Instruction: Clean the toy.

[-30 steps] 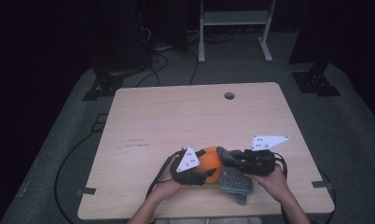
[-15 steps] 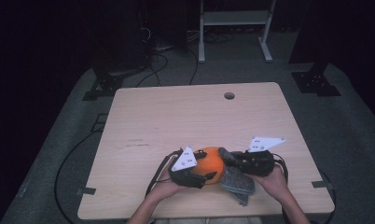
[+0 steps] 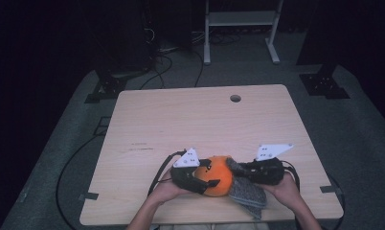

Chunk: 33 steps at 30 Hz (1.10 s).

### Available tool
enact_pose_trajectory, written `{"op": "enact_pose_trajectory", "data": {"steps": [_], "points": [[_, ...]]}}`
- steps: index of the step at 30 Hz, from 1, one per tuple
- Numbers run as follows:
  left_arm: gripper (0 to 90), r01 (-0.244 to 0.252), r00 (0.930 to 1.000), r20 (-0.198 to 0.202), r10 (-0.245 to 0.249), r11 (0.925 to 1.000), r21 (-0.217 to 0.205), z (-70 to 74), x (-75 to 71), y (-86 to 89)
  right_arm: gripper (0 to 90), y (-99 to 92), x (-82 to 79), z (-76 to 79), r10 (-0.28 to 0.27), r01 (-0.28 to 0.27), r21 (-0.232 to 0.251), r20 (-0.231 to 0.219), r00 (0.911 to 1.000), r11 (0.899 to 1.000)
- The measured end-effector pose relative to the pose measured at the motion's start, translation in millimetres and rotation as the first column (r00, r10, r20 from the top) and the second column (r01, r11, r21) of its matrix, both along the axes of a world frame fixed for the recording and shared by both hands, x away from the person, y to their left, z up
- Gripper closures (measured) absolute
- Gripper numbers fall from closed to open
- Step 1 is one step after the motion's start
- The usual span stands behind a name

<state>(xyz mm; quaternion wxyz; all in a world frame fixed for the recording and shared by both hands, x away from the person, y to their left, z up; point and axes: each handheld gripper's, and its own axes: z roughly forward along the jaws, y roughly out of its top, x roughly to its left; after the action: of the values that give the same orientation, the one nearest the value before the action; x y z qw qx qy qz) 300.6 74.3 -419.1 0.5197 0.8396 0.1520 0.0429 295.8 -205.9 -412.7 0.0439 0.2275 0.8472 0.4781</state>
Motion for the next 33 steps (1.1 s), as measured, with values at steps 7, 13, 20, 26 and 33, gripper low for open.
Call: {"op": "enact_pose_trajectory", "data": {"steps": [7,13,20,26,33], "points": [[12.1,-0.047,0.9989,0.005,0.047,0.9985,0.027,-8.5,-0.7,-15.2,76.4,8.0,-9.8,-2.8,0.079,-0.079,-0.017,0.002,0.9968,0.997],[19.8,-0.061,0.9977,-0.027,0.062,0.9974,0.038,-14.3,-1.4,-17.9,76.0,1.0,-11.3,-4.2,0.088,-0.088,-0.011,0.004,0.9961,0.996],[33.8,-0.084,0.9936,-0.070,0.088,0.9943,0.066,-13.9,-1.8,-15.0,76.0,-40.2,1.1,0.8,-0.082,0.081,0.049,0.015,0.9965,0.995],[36.7,-0.107,0.9913,-0.072,0.111,0.9931,0.048,-13.5,-0.3,-14.4,74.9,-82.4,8.6,-13.2,-0.251,0.252,-0.021,0.042,0.9670,0.967],[44.5,-0.139,0.9884,-0.060,0.139,0.9902,0.000,-10.7,-0.2,-11.4,58.6,-92.2,18.8,-32.2,-0.301,0.301,-0.031,0.005,0.9535,0.953]]}}
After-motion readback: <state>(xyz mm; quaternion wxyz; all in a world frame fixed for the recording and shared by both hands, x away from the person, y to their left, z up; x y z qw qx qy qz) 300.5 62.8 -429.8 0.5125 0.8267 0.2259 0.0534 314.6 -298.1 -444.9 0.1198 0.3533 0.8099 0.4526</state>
